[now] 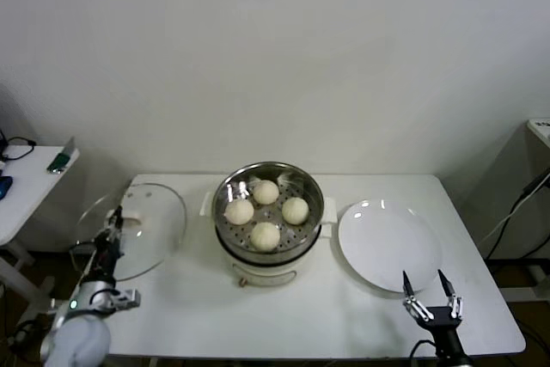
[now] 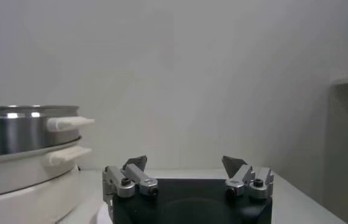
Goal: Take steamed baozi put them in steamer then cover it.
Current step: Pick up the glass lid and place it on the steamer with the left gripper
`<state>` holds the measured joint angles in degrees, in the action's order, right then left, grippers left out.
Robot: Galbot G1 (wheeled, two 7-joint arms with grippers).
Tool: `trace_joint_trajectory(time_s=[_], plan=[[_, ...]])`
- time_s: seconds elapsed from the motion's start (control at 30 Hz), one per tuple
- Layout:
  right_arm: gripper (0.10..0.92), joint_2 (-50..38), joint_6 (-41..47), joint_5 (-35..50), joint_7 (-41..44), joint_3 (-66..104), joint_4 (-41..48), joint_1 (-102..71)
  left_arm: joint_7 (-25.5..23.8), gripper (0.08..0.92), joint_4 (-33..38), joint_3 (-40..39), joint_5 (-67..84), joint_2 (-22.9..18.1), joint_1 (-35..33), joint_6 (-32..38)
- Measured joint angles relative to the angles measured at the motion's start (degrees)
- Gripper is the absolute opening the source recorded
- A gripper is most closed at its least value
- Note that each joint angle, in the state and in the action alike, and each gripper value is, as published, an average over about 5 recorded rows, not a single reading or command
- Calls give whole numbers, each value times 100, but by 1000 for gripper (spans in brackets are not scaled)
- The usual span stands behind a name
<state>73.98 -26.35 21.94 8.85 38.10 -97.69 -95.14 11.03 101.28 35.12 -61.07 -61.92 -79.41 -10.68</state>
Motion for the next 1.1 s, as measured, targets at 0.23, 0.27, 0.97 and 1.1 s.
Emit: trace_joint_trajectory(time_s=[0.23,0.27,0.97,1.1], plan=[[823,44,53,-241,-108,-34,68,47,-665,134,991,-396,348,266,278,-1107],[823,49,56,-267,-116,-40,76,57,-757,134,1119,-492,366,275,338,-1265],[823,109,-11,-481,-253,-148,265,345,-2339,134,1660,-3291,-1309,-892,1835,-3097],[823,96,-38,-462,-272,-133,300,373,-2439,134,1460,-3656,-1656,-1226,2014,-3154]])
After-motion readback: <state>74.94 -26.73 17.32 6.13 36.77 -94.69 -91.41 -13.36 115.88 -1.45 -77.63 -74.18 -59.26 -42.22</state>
